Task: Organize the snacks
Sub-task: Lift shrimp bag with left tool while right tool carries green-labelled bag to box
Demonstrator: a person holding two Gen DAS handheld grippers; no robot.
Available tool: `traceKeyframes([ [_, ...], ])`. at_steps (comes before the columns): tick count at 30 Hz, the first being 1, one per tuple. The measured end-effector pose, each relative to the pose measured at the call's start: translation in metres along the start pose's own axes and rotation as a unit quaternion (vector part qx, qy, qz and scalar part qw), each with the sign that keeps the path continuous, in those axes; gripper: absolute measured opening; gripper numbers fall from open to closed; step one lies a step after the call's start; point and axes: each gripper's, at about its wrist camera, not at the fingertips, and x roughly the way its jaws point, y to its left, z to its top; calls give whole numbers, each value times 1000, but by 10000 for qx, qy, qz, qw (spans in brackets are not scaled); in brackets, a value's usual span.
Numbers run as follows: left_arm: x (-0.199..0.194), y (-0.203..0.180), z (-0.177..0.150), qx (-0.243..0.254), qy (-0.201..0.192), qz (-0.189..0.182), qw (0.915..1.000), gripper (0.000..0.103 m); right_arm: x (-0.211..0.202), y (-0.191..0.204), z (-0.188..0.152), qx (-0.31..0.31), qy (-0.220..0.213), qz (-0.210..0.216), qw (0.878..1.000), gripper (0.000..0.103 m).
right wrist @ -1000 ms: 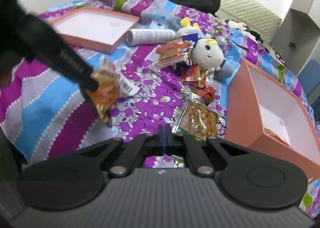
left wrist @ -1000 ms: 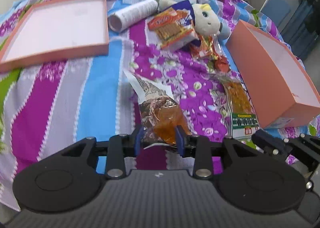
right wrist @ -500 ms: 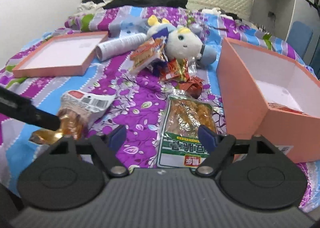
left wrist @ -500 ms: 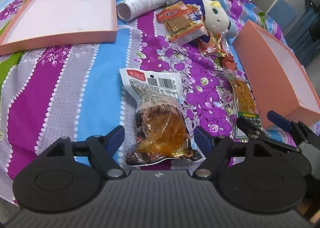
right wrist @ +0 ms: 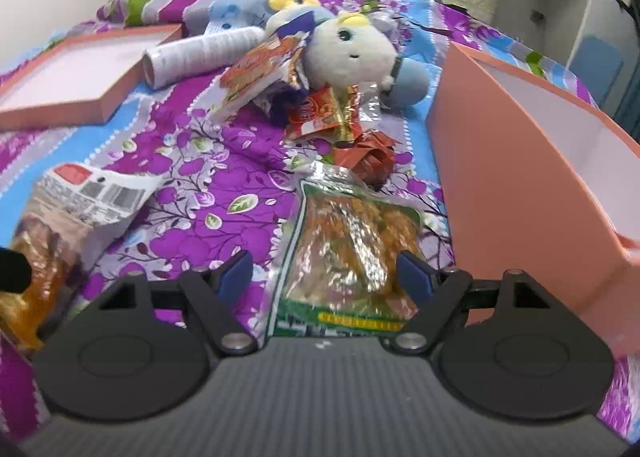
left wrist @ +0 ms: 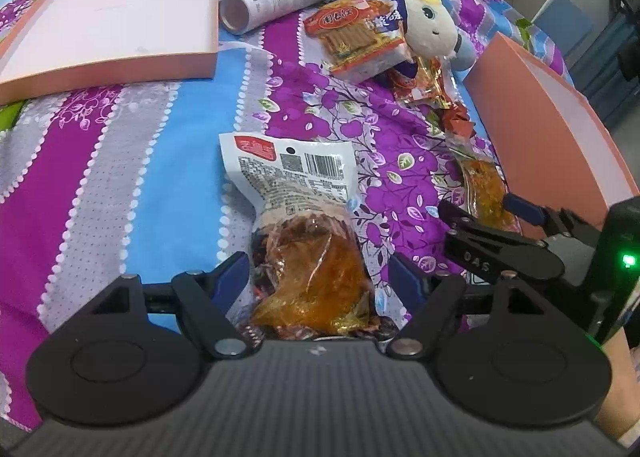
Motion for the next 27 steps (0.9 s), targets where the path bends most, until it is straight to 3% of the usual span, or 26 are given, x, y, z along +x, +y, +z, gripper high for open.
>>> traceKeyframes([
  [3, 5, 0, 1, 13, -14, 6, 10000, 79, 11, 2, -2, -211, 140, -20, 9997, 81],
  [6, 13, 1, 2, 9, 43, -8, 10000, 79, 14, 1, -3, -311, 126, 42, 9994, 74],
  [9, 21, 1, 3, 43, 120, 21, 9999, 79, 15, 0, 1, -337, 173, 73, 9993, 60],
  [11, 26, 2, 2, 89, 153, 37, 9998, 76, 15, 2, 4, -423, 172, -49, 9989, 38],
  [14, 32, 3, 4, 179, 185, 64, 9996, 72, 16, 0, 8, -321, 226, -123, 9992, 28],
  [22, 35, 2, 14, 423, 163, -53, 9990, 56, -4, -8, 21, 83, 155, -122, 9998, 18],
  [27, 28, 5, 23, 455, 182, -131, 9987, 50, -25, -13, 25, 455, 91, -92, 9989, 17],
])
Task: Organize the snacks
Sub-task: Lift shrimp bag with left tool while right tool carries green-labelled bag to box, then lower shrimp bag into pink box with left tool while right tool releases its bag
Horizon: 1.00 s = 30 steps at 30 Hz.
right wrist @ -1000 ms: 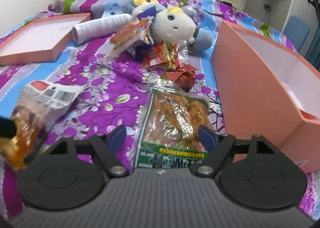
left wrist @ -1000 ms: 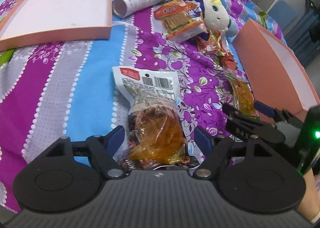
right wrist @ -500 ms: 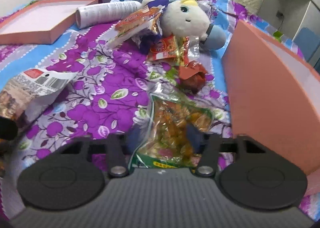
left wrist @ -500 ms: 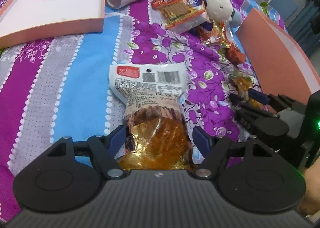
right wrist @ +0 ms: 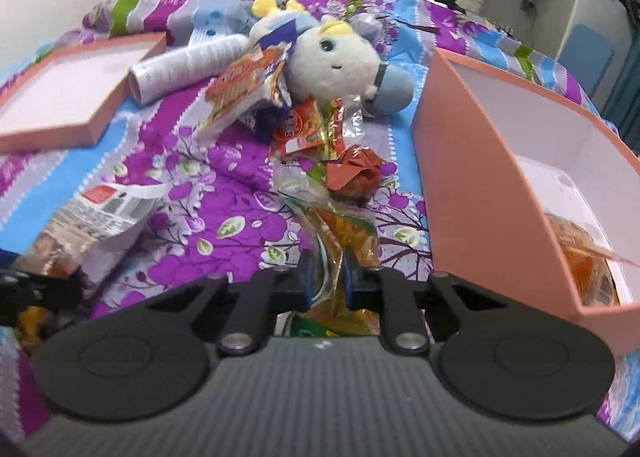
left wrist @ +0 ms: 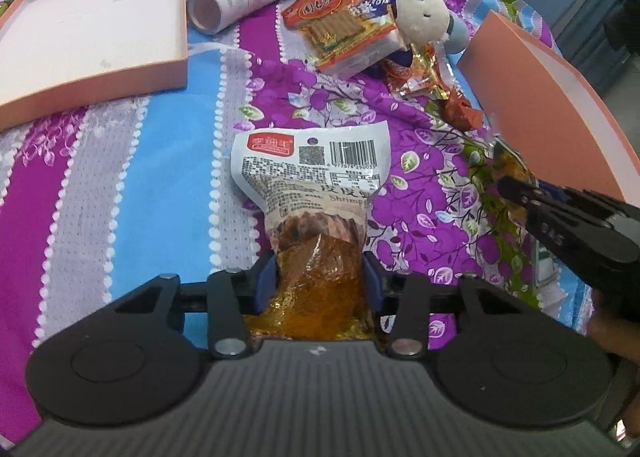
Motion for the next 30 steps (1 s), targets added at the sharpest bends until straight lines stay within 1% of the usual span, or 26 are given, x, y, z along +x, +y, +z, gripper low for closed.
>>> traceKeyframes([
  [2, -6, 1, 2, 3, -9, 4, 10000, 49, -11, -1, 2, 152, -68, 42, 9999, 17],
  [6, -25, 0, 5, -16, -113, 1, 9999, 49, -33, -4, 6, 481, -161, 302, 9983, 17],
  [8, -38, -4, 6, -4, -204, 35, 9998, 49, -46, -4, 8, 550, -259, 430, 9972, 17],
  [11, -60, -10, 7, -81, -348, 45, 9994, 49, -66, -4, 12, 556, -414, 496, 9964, 17],
  [13, -76, -16, 8, -103, -453, 38, 9989, 49, -80, -8, 14, 677, -509, 633, 9944, 17],
  [16, -99, -30, 8, 0, -617, 97, 9980, 49, -102, -13, 16, 804, -672, 713, 9919, 17],
  [20, -126, -50, 9, 55, -793, 61, 9968, 49, -134, -24, 15, 894, -876, 767, 9892, 17],
  [24, -153, -76, 4, 184, -989, -82, 9949, 49, -162, -41, 10, 1107, -974, 852, 9854, 17],
  [30, -181, -117, -9, 401, -1208, -367, 9912, 49, -200, -56, 1, 1158, -1141, 757, 9838, 17],
])
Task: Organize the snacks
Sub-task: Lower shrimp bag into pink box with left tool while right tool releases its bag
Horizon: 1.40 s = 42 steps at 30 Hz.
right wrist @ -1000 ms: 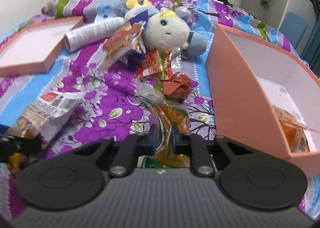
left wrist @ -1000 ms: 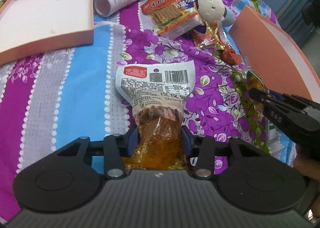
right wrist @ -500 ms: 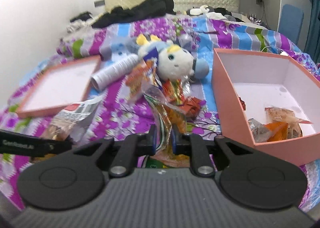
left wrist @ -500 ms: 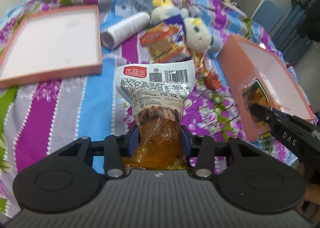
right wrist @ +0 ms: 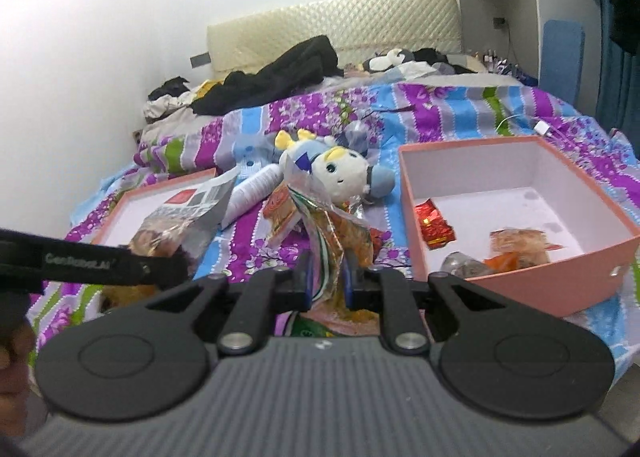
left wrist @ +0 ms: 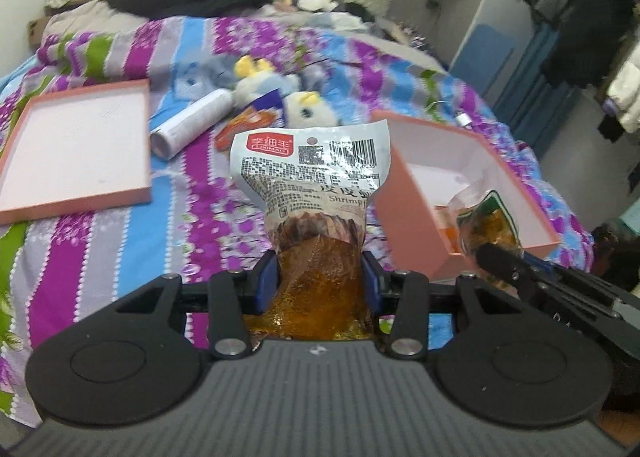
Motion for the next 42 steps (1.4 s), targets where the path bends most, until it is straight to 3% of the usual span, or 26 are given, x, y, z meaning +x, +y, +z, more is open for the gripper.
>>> traceKeyframes([
  [10, -15, -56, -11, 286, 9, -446, 9986, 49, -55, -35, 2, 277, -210, -338, 9988, 17],
  [16, 4, -85, -5, 398, 102, -622, 9972, 49, -58, -61, 7, 397, -208, -473, 9979, 17],
  [27, 89, -130, 48, 655, 309, -722, 9948, 49, -6, -120, 43, 397, -182, -579, 9974, 17],
  [42, 239, -157, 121, 850, 662, -735, 9915, 49, 116, -187, 79, 458, 73, -674, 9966, 18],
])
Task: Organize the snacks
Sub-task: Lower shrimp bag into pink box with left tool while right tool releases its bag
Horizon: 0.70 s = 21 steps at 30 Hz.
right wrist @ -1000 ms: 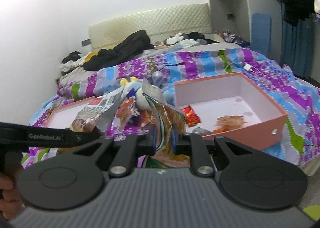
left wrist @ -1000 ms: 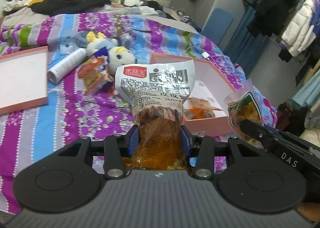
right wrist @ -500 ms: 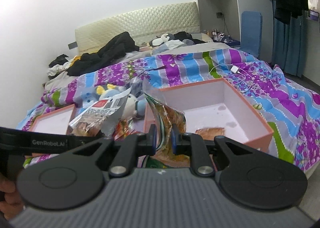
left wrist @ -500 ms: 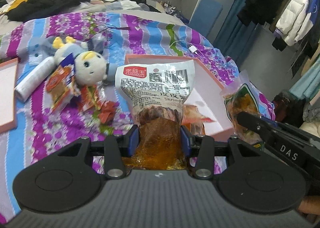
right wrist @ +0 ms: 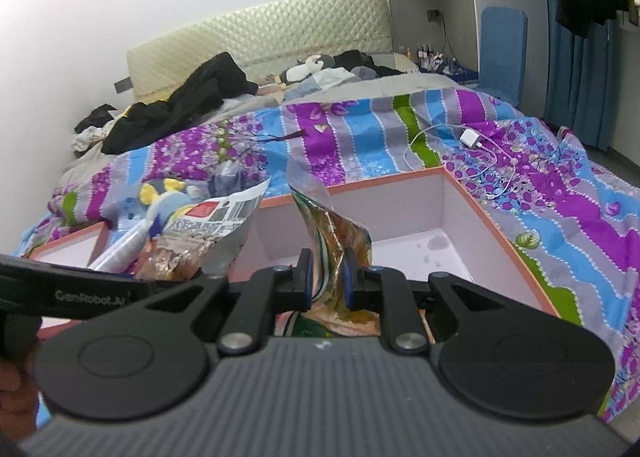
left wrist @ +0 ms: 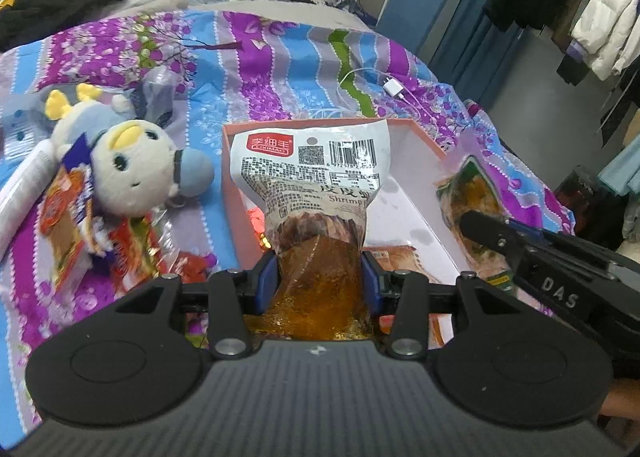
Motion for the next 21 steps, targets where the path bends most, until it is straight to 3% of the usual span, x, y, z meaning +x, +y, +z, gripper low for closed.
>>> traceKeyframes([
  [11, 60, 10, 17, -17, 257, -15, 9997, 50, 54, -21, -6, 209, 347, -99, 9991, 19],
  [13, 62, 7, 20, 17, 244, 26, 9997, 55, 56, -23, -7, 269, 413, -127, 9987, 19],
  [15, 60, 3, 21, 124, 251, 80, 9996, 70, 56, -23, -8, 244, 461, -211, 9984, 36],
  [16, 56, 2, 21, 168, 208, 86, 9996, 73, 54, -23, -9, 267, 461, -259, 9982, 51],
  [21, 24, 0, 19, 178, -5, 81, 9998, 73, 34, -19, -10, 279, 397, -257, 9985, 53],
])
